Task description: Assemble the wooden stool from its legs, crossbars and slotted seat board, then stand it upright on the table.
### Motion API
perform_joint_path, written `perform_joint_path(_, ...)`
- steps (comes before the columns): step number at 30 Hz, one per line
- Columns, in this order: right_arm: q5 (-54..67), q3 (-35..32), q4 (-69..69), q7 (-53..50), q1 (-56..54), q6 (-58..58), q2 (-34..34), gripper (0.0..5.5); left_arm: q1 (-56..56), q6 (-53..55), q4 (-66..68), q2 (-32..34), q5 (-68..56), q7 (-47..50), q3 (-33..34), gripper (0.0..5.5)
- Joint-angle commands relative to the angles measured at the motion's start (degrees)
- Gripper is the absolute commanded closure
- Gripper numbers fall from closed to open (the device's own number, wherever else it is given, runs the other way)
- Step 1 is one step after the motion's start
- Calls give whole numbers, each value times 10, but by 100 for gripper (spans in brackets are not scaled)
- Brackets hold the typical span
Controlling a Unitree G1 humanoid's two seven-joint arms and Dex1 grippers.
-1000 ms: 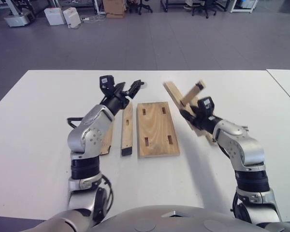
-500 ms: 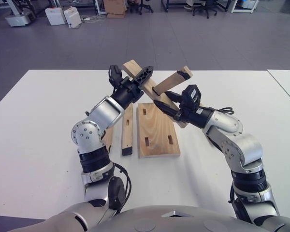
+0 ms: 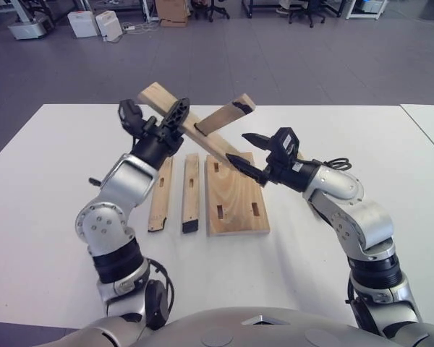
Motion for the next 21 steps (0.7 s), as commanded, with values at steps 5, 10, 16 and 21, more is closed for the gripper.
perform_joint_path(5, -123, 48, 89, 19, 82, -3, -144, 231, 202, -67, -128, -1, 116, 4, -53, 448)
perform_joint_path(10, -172, 125, 150, 41, 78, -43, -128, 231, 229, -90, -123, -27, 170, 17, -112, 448)
perform_joint_path(16, -161, 130, 139, 52, 80, -48, -99, 231, 268, -99, -134, 24, 290, 23, -139, 448)
perform_joint_path(21, -162, 130, 140, 53, 77, -50, -85, 231, 251, -147, -110, 45, 372, -13, -179, 448)
